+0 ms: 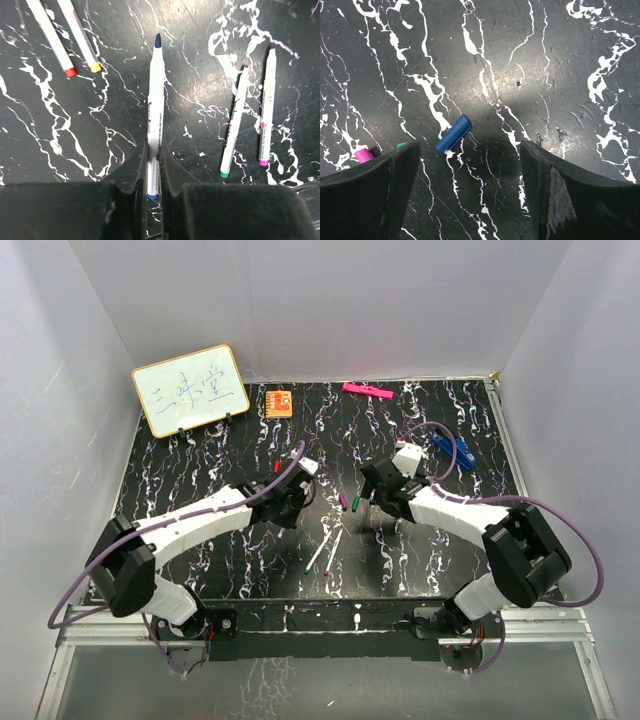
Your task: Insert the pens into the pen caps
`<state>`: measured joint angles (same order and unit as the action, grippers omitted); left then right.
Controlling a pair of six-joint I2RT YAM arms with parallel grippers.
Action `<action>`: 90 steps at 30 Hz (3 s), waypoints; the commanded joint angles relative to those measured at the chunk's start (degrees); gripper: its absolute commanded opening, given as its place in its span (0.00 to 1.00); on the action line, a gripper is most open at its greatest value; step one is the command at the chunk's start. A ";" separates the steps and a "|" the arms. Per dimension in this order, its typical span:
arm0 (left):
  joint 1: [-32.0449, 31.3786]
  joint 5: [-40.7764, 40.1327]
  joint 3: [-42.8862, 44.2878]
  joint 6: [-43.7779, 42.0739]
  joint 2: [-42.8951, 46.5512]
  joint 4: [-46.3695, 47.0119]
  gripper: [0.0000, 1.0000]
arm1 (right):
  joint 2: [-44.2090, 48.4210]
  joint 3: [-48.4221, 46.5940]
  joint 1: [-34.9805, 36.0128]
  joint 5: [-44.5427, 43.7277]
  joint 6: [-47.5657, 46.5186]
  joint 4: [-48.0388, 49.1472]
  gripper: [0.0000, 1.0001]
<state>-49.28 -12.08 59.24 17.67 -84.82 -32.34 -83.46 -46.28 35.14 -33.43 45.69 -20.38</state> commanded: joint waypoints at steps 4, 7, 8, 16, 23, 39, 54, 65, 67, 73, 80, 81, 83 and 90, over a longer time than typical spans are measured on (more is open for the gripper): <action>2.38 -3.03 -0.61 0.57 5.86 0.83 0.00 | -3.83 -5.38 -0.15 2.84 2.81 -2.79 0.66; 2.84 -2.97 -1.91 0.52 6.15 1.42 0.00 | -4.57 -5.75 -0.17 4.58 2.74 -2.92 0.63; 2.99 -2.91 -2.35 0.57 7.48 1.62 0.00 | -4.79 -5.82 -0.16 5.05 2.74 -2.97 0.61; 3.40 -2.24 -3.69 0.11 7.94 3.15 0.00 | -8.20 -6.57 -0.20 6.56 5.45 -2.95 0.55; 3.58 -2.33 -4.11 -0.20 7.76 3.07 0.00 | -11.86 -8.78 -0.16 6.59 6.51 -2.77 0.55; 3.66 -2.17 -4.23 -0.21 6.68 3.42 0.00 | -18.43 -12.43 -0.52 5.60 5.94 -4.62 0.47; 3.75 -3.13 -4.22 -0.18 6.68 3.39 0.00 | -21.03 -11.93 -0.68 5.36 4.34 -6.71 0.05; 3.92 -3.26 -4.40 -0.07 6.87 3.44 0.00 | -21.63 -11.29 -0.68 7.45 1.58 -6.13 0.00; 3.92 -2.88 -4.23 0.01 6.70 3.42 0.00 | -21.39 -11.97 -0.69 7.48 0.15 -5.38 0.00; 3.92 -2.57 -4.08 0.17 7.96 4.14 0.00 | -14.80 -14.12 -1.64 5.85 -4.77 -0.79 0.00; 3.93 1.60 -6.82 0.35 11.23 10.32 0.00 | -3.53 -12.57 -4.44 11.37 -10.84 11.78 0.00; 3.90 2.21 -7.12 0.36 11.51 10.99 0.00 | -2.14 -11.88 -4.88 12.90 -11.29 13.65 0.00; 3.95 3.40 -7.47 0.30 11.89 12.17 0.00 | 0.25 -10.45 -5.88 15.79 -11.75 16.78 0.00; 4.00 10.90 -9.96 -0.41 13.19 20.27 0.00 | 6.46 -3.85 -7.00 26.14 -13.30 28.21 0.00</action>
<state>-45.52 -7.49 51.68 17.78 -74.54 -18.46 -79.88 -54.02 28.27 -15.14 34.65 -2.68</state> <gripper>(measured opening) 0.053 0.098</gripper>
